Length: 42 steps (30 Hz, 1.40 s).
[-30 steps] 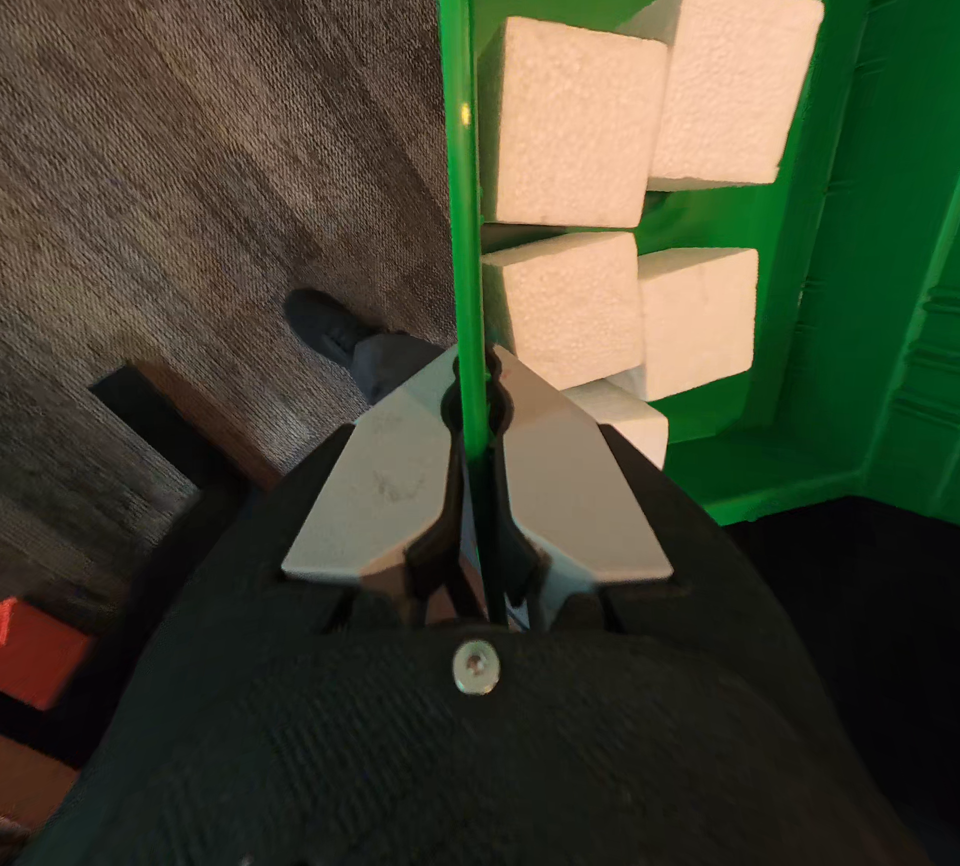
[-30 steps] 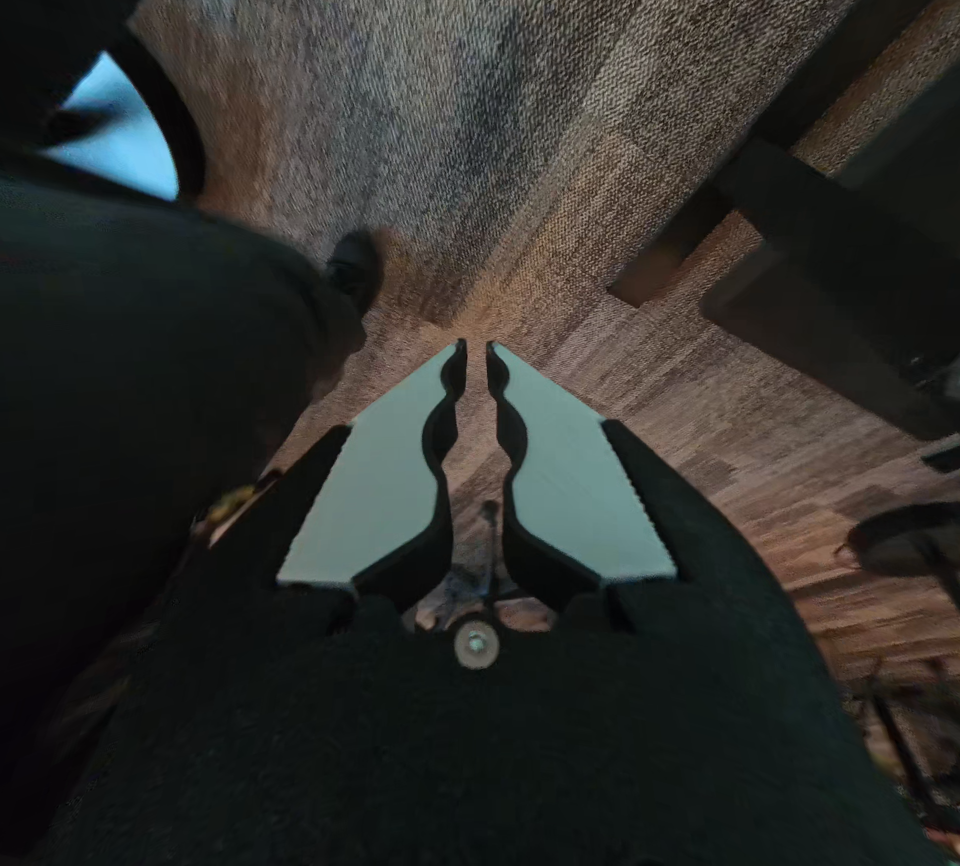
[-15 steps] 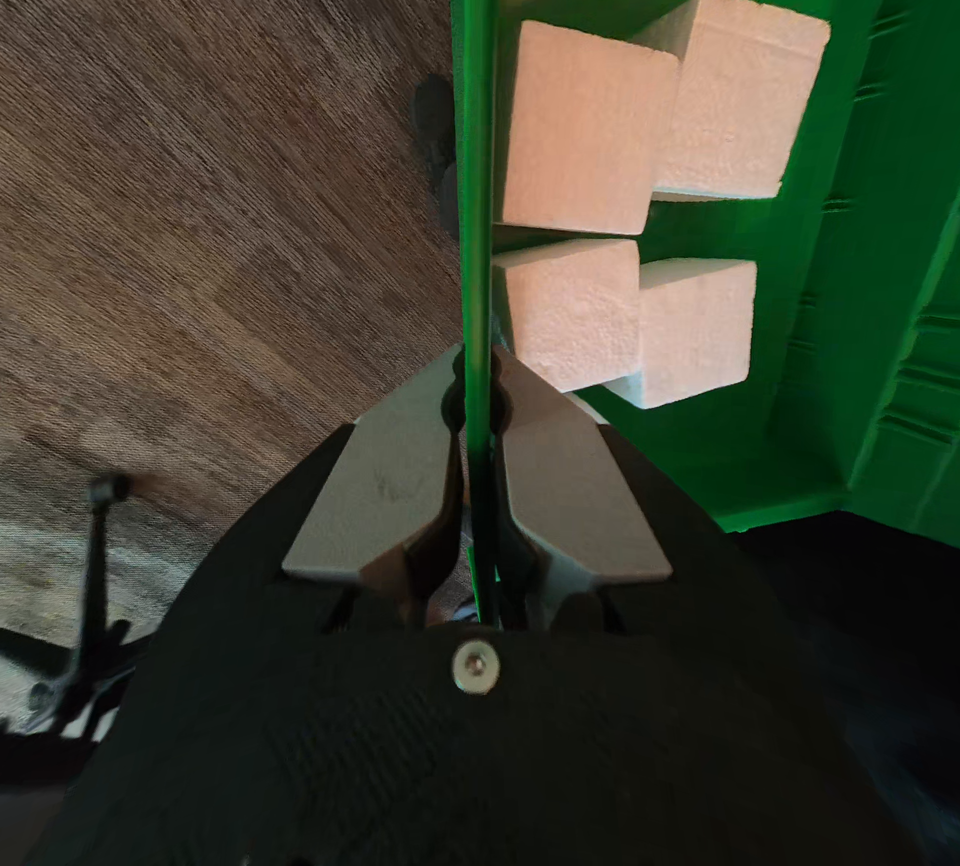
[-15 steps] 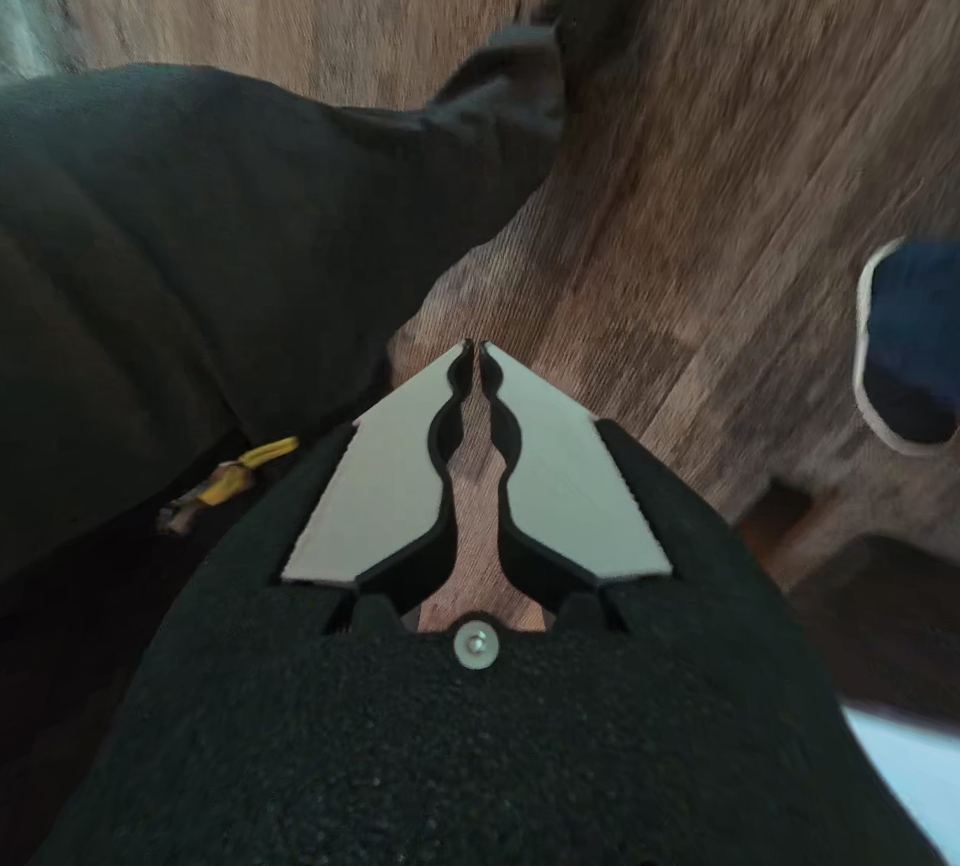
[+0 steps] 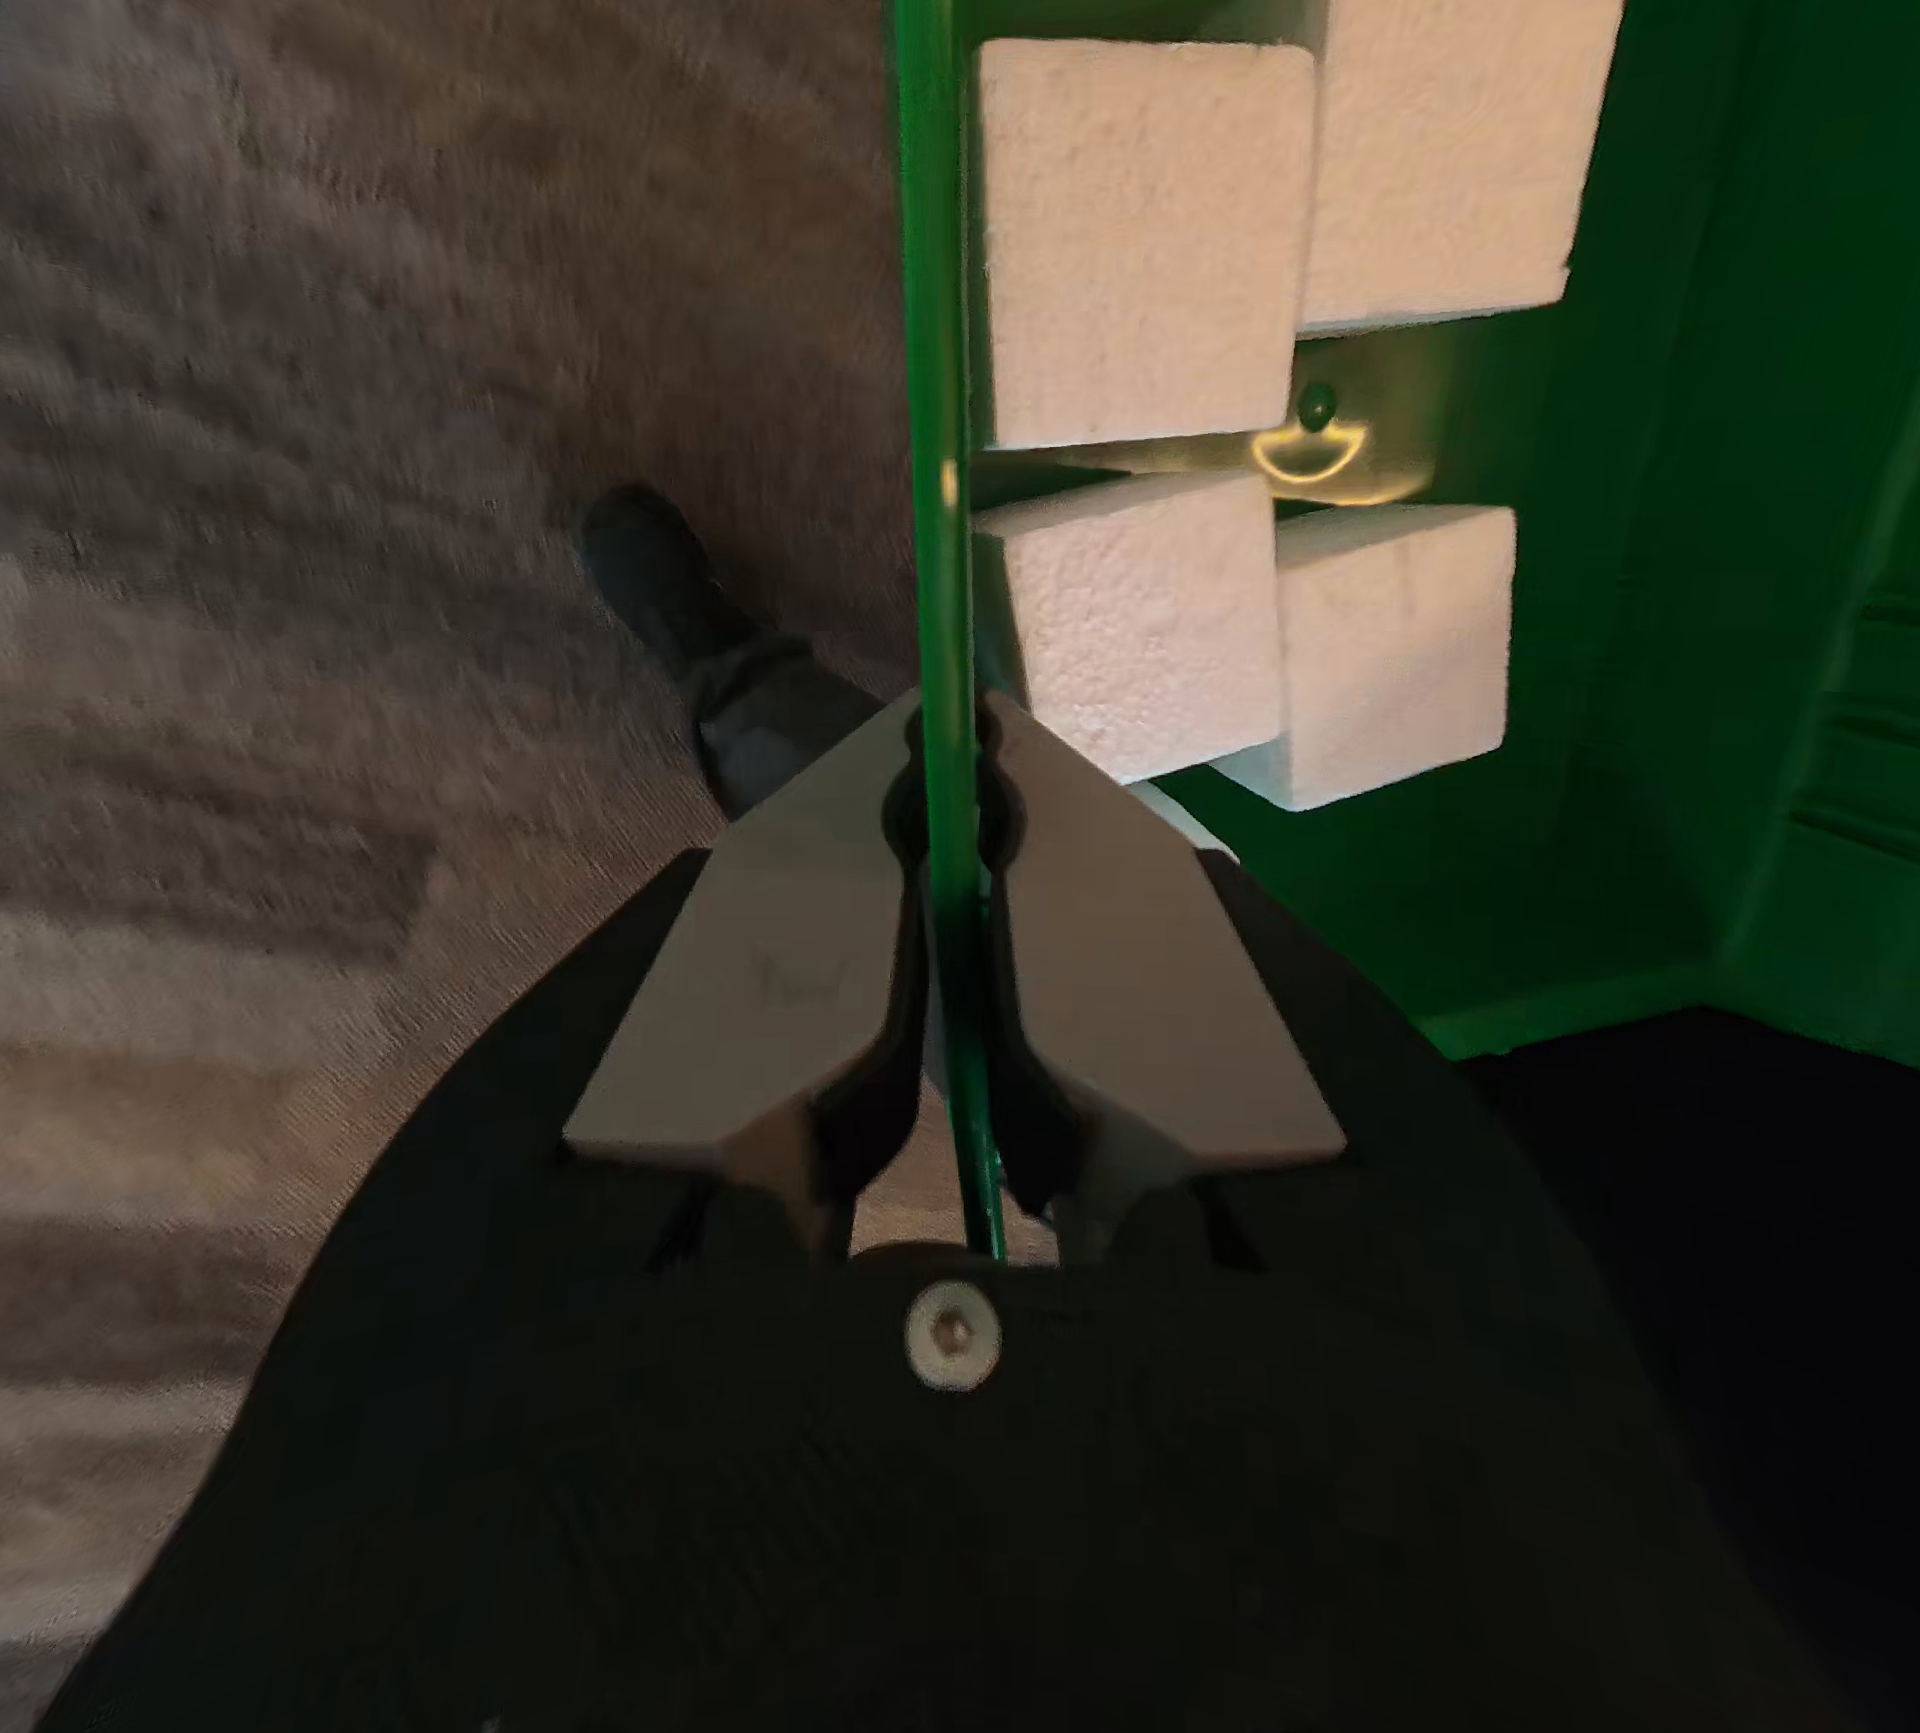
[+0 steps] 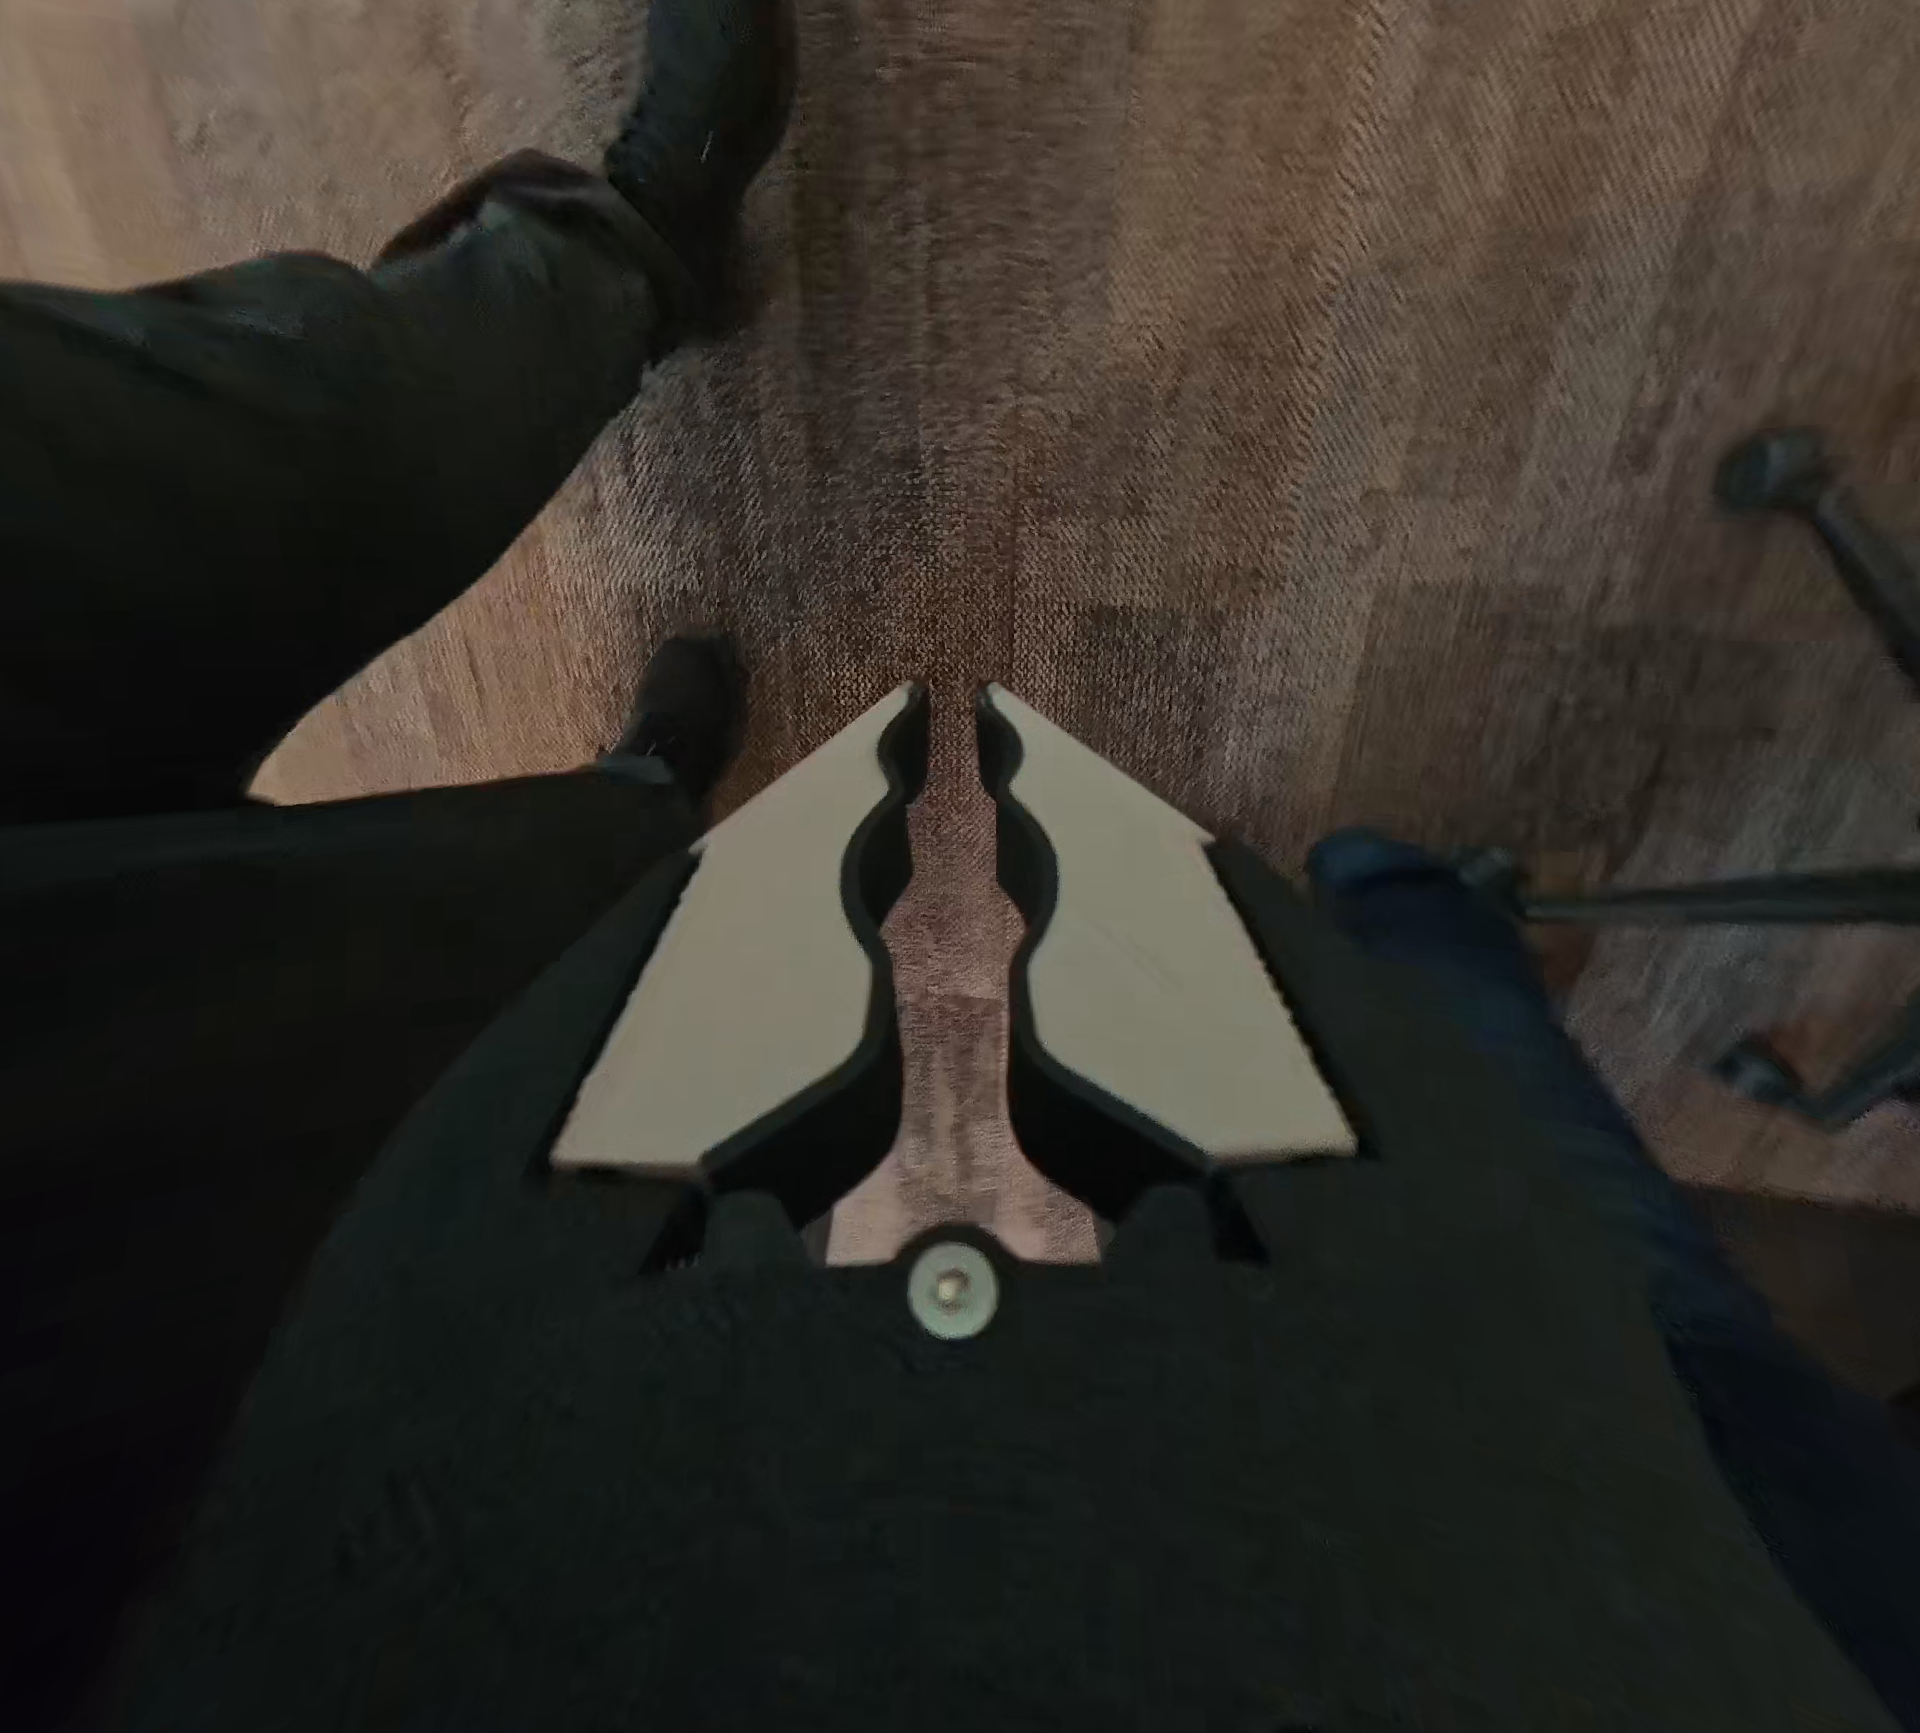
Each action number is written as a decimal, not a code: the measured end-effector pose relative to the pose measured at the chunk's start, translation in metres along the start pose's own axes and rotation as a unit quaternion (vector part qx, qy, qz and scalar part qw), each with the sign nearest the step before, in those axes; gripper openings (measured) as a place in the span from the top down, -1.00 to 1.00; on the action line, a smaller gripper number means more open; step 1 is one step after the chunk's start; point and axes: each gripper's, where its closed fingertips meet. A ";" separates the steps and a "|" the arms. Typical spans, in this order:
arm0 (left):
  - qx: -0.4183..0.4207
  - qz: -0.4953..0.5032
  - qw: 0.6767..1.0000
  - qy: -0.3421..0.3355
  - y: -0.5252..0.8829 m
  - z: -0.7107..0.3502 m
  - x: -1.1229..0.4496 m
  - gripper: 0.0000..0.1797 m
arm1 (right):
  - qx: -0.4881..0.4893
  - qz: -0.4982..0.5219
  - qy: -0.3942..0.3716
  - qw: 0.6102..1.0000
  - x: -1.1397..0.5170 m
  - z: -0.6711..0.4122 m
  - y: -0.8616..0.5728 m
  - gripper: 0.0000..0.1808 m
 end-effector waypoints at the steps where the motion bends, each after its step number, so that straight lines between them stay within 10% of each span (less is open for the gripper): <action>1: -0.025 0.012 1.000 0.007 0.014 -0.041 -0.011 0.99 | -0.040 -0.001 0.010 0.999 -0.005 -0.004 -0.019 0.92; 18: -0.171 0.097 0.972 0.129 0.139 -0.694 -0.240 0.99 | -0.491 -0.016 0.046 0.870 -0.095 -0.141 -0.255 0.96; 31: -0.012 0.058 0.998 0.013 0.382 -1.057 -0.276 0.98 | -0.337 0.076 -0.028 0.938 -0.043 -0.510 -0.693 0.93; 42: 0.124 0.009 0.987 -0.100 0.695 -1.217 -0.115 0.99 | -0.057 0.055 -0.121 0.990 -0.067 -1.072 -0.832 0.87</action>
Point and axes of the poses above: each gripper's, where its closed fingertips meet, x back along the fingers, z out of its underside, y = z × x across the jaws, and after that the axes turned 9 degrees about z, right-handed
